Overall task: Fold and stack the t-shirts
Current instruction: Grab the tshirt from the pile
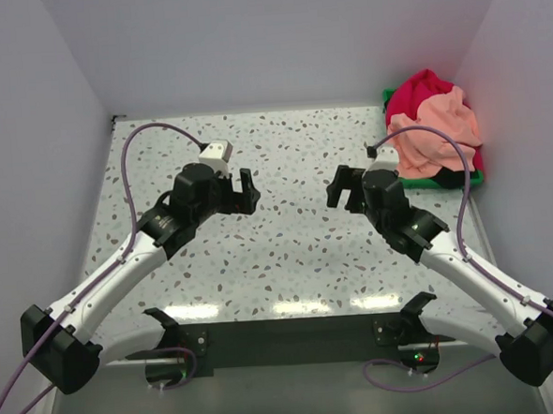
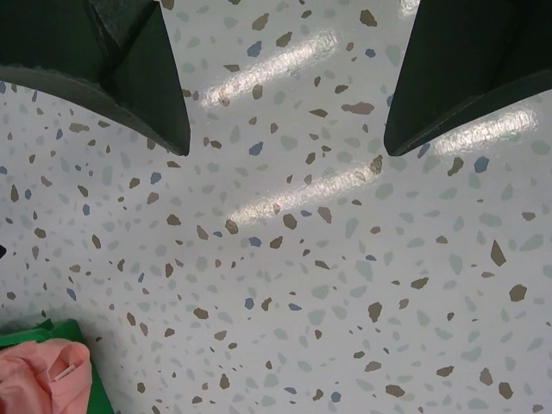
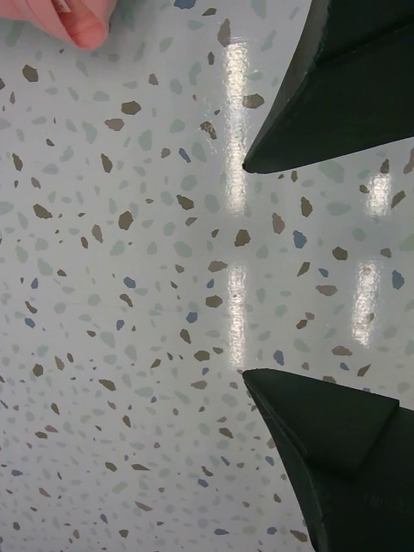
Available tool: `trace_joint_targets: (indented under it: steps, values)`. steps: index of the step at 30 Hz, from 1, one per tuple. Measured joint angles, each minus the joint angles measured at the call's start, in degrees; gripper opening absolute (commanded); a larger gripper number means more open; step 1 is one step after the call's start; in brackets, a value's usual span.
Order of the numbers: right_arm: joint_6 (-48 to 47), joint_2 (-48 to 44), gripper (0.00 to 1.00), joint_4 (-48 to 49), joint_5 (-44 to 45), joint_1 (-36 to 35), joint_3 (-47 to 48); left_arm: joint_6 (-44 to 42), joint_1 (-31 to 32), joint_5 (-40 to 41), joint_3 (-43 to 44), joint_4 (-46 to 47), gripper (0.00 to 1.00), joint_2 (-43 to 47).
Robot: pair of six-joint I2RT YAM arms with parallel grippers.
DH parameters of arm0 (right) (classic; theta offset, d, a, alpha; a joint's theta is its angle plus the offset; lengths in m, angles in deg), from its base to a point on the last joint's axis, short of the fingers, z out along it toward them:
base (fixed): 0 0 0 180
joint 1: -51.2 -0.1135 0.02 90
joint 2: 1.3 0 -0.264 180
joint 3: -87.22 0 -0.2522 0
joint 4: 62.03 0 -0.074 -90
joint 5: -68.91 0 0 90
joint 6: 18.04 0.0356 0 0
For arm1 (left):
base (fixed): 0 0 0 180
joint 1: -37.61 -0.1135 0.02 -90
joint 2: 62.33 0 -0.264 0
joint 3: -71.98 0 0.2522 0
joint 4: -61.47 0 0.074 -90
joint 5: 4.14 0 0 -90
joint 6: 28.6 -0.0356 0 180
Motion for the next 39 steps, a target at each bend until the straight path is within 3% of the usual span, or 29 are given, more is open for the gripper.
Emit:
trace_joint_targets:
  steps: [7,11,13,19,24,36,39]
  values:
    - [-1.07,1.09,0.99,-0.31,1.03,0.00,0.55,0.00,0.00,-0.70,-0.07,0.13,1.00,0.46]
    - [-4.07,10.25,0.99,-1.84,1.97,1.07,7.72,0.00,0.00,-1.16,-0.07,0.37,1.00,0.98]
    - [-5.40,16.28,0.99,-2.54,1.40,3.85,12.94,0.00,0.00,-1.31,-0.07,0.39,1.00,1.20]
    - [-7.02,32.65,0.99,-3.54,-0.59,22.77,26.29,0.00,-0.48,-1.75,-0.07,0.42,1.00,2.16]
    - [-7.10,42.56,0.98,-6.12,-0.61,33.42,34.03,0.00,-1.03,-1.70,-0.07,0.66,1.00,3.74]
    - [-7.54,47.52,0.97,-5.70,3.04,39.19,39.21,0.02,-4.13,-3.87,-0.26,1.18,1.00,4.39]
    - [-7.76,48.81,0.85,-5.03,3.23,39.56,39.39,0.04,-5.44,-5.42,-0.81,1.36,1.00,4.20]
